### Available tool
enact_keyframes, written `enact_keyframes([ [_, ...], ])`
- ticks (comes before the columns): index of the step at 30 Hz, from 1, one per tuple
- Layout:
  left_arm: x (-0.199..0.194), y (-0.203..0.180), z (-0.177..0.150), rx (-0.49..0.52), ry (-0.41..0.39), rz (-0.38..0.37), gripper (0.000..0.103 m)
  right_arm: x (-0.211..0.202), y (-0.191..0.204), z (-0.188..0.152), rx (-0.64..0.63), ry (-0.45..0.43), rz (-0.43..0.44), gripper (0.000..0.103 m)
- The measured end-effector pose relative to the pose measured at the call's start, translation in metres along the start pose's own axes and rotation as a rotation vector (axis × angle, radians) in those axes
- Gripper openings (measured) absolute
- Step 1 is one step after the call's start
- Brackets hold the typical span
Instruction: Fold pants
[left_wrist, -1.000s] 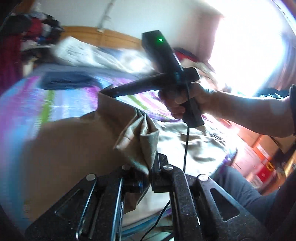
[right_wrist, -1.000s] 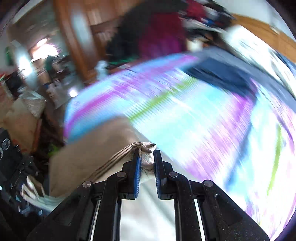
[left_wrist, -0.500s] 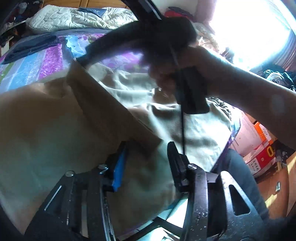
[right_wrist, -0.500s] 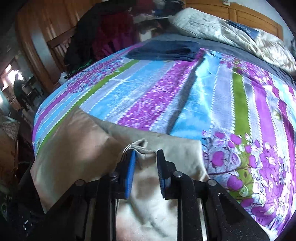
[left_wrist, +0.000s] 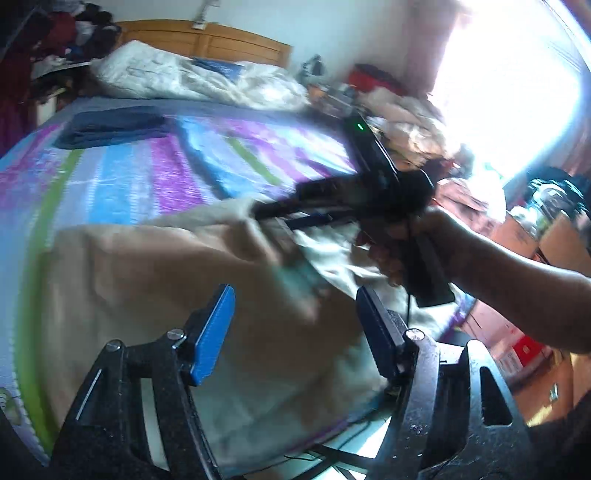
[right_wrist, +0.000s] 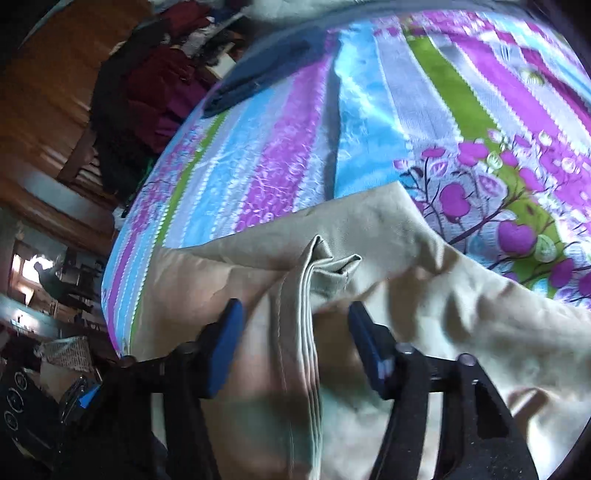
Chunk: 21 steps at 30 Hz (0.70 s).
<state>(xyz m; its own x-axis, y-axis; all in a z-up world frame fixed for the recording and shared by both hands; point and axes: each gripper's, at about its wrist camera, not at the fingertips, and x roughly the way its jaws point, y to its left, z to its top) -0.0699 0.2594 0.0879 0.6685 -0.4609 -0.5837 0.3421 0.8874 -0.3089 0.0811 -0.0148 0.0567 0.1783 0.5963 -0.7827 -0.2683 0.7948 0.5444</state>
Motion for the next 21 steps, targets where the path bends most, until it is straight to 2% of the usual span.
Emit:
enact_keyframes([
  [1, 0.001, 0.016, 0.004, -0.022, -0.026, 0.068, 0.069, 0.008, 0.001, 0.004, 0.018, 0.011, 0.020, 0.028],
  [2, 0.003, 0.031, 0.005, -0.044, -0.036, 0.127, 0.069, 0.006, 0.013, 0.004, -0.033, -0.009, 0.020, 0.020],
  [3, 0.005, 0.049, 0.005, -0.073, -0.040, 0.185, 0.069, -0.008, 0.027, -0.002, -0.107, -0.078, 0.047, 0.013],
  [4, 0.008, 0.062, 0.001, -0.094, -0.033, 0.215, 0.072, -0.023, 0.032, -0.010, -0.142, -0.141, 0.095, 0.010],
  [5, 0.015, 0.079, -0.005, -0.126, -0.005, 0.255, 0.076, -0.031, 0.025, -0.016, -0.127, -0.170, 0.081, 0.006],
  [6, 0.027, 0.098, -0.014, -0.165, 0.061, 0.306, 0.078, -0.027, 0.005, -0.019, -0.057, -0.149, -0.003, 0.008],
  [7, 0.037, 0.114, -0.024, -0.206, 0.117, 0.328, 0.073, -0.016, -0.020, -0.022, 0.032, -0.092, -0.081, 0.017],
  [8, 0.039, 0.124, -0.034, -0.230, 0.113, 0.310, 0.071, -0.010, -0.041, -0.028, 0.098, -0.050, -0.120, 0.008],
  [9, 0.033, 0.120, -0.038, -0.204, 0.049, 0.301, 0.073, -0.016, -0.053, -0.034, 0.140, -0.079, -0.053, 0.008],
  [11, 0.035, 0.109, -0.037, -0.157, 0.086, 0.319, 0.074, -0.037, -0.063, -0.049, 0.217, -0.112, 0.048, 0.035],
  [12, 0.034, 0.103, -0.035, -0.137, 0.099, 0.323, 0.074, -0.046, -0.061, -0.059, 0.217, -0.124, 0.095, 0.058],
  [13, 0.029, 0.100, -0.035, -0.144, 0.097, 0.307, 0.074, -0.055, -0.056, -0.071, 0.198, -0.140, 0.115, 0.066],
  [16, 0.008, 0.105, -0.034, -0.251, 0.023, 0.218, 0.074, -0.066, -0.037, -0.111, 0.112, -0.107, 0.113, 0.067],
  [18, 0.001, 0.110, -0.035, -0.288, -0.014, 0.191, 0.077, -0.069, -0.019, -0.135, 0.023, -0.120, 0.061, 0.067],
  [20, 0.002, 0.122, -0.044, -0.290, 0.030, 0.224, 0.080, -0.070, -0.001, -0.150, -0.046, -0.128, -0.004, 0.064],
  [21, 0.010, 0.128, -0.052, -0.290, 0.078, 0.243, 0.076, -0.071, 0.008, -0.155, -0.067, -0.133, -0.018, 0.054],
])
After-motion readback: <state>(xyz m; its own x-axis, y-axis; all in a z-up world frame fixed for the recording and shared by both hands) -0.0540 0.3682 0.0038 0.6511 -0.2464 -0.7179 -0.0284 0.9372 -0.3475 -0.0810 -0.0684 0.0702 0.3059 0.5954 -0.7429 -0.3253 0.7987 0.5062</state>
